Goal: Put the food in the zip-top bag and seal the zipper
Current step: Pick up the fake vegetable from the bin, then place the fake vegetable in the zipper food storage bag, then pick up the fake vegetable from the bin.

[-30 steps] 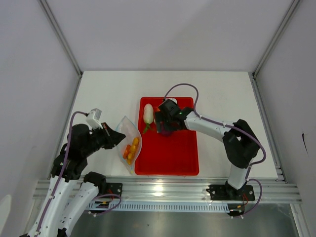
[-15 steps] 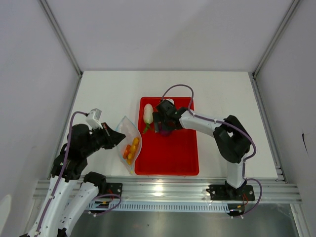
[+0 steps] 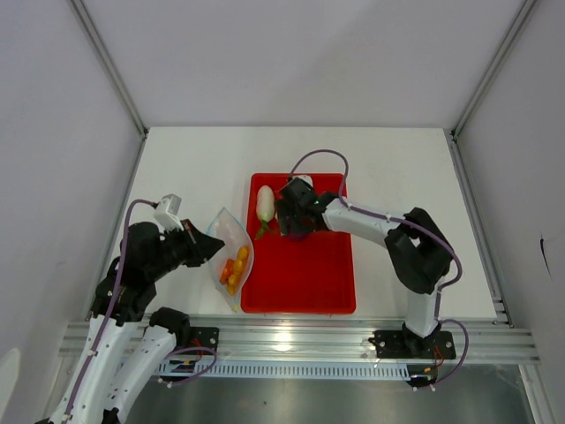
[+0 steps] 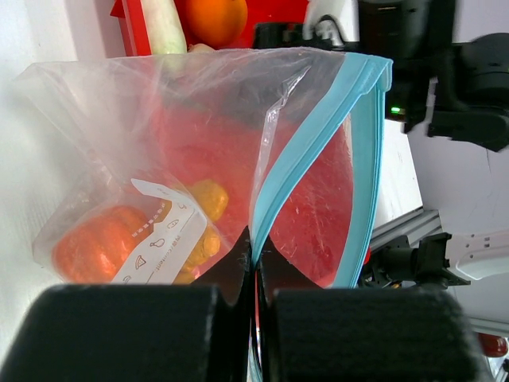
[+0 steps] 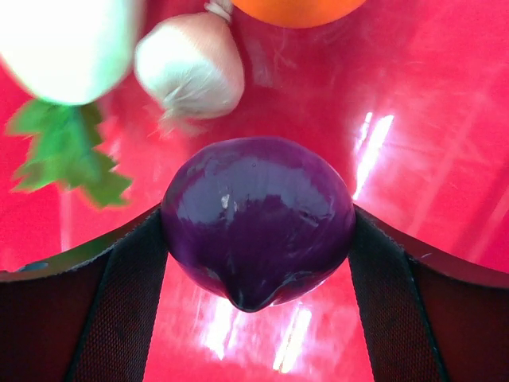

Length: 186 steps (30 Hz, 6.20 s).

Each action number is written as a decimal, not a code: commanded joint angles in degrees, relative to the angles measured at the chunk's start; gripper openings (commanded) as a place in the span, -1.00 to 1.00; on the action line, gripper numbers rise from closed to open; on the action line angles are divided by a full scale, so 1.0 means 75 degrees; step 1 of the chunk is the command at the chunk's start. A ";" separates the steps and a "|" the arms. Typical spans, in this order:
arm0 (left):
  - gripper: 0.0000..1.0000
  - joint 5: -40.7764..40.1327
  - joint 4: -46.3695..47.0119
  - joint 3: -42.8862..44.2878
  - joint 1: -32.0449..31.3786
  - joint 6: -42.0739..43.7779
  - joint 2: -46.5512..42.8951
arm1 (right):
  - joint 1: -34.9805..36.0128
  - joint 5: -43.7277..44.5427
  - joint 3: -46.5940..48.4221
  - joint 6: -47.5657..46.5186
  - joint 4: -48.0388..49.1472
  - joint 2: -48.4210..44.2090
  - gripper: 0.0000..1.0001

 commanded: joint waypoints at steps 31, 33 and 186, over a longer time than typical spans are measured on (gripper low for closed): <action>-0.99 0.0114 0.0187 0.0208 -0.0019 -0.0008 0.0150 | 0.3193 -0.1748 0.1310 -0.1783 0.0402 -0.3209 0.61; -0.99 0.0114 0.0175 0.0185 -0.0019 -0.0032 0.0150 | 0.3204 -0.1713 0.1486 -0.1748 0.0331 -0.2940 0.93; -0.99 -0.0003 -0.0306 0.0185 -0.0019 0.0121 -0.0096 | 0.0813 0.0513 0.0398 -0.0143 0.1105 -0.1366 -0.42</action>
